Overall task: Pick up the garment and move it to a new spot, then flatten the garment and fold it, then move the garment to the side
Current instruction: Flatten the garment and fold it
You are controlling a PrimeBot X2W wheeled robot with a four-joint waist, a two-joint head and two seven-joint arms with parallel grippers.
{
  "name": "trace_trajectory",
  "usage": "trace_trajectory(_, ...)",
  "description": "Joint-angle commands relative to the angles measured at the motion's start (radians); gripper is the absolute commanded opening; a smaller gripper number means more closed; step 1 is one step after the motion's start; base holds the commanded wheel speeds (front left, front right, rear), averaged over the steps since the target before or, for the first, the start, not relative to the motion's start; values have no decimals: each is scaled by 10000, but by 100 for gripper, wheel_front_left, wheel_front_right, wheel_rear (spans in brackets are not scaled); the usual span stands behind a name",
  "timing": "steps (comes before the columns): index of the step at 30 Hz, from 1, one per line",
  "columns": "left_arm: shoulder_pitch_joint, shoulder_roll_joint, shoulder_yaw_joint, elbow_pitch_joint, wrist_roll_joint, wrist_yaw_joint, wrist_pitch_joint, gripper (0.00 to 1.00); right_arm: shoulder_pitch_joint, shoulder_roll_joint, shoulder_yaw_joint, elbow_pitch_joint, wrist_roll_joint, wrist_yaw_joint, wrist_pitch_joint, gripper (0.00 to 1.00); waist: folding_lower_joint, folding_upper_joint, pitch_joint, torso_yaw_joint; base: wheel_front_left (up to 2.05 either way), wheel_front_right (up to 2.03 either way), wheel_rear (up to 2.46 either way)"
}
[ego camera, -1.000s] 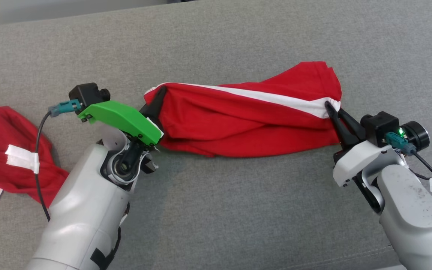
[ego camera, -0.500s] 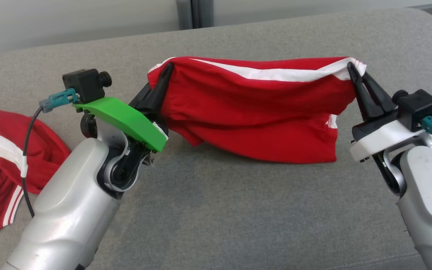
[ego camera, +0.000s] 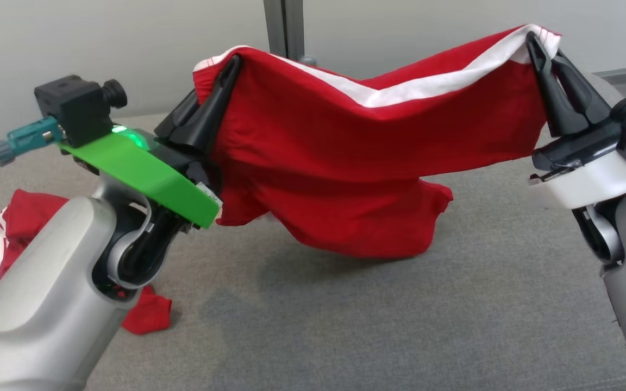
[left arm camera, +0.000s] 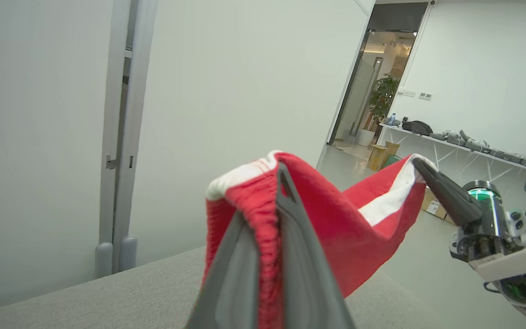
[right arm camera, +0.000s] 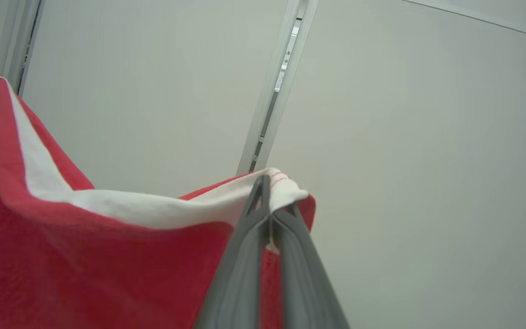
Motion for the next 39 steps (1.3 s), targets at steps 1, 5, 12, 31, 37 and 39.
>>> trace_trajectory(1, 64, 164, 55, -172, 92, 119, 86, 0, 102, -58, -62, -195, 15, -7, 145, 0, 0, 0, -15, -29, 0, 0, 0)
trace_trajectory(5, -203, 393, 20, -446, 356, 293, 252, 0, 16, -186, -110, -438, -56, -7, 545, 0, 0, 0, 346, -46, 0, 0, 0)
trace_trajectory(12, -1383, 143, -263, 306, 968, -84, 275, 0, -1457, -248, 318, 645, 242, -7, 577, 0, 0, 0, 1729, -125, 0, 0, 0)
trace_trajectory(31, -4831, -1223, -66, 4022, 2786, -627, -2365, 0, -6692, 869, 100, 3811, -1043, -7, -795, 0, 0, 0, 3628, -489, 0, 0, 0)
trace_trajectory(37, -3243, -1251, -198, 3433, 2650, -632, -2364, 0, -4591, 913, 313, 3224, -827, -7, -805, 0, 0, 0, 3577, -466, 0, 0, 0)
trace_trajectory(39, -2594, -1258, -130, 3097, 2773, -632, -2366, 0, -3837, 953, 320, 2965, -725, -7, -806, 0, 0, 0, 3529, -482, 0, 0, 0)
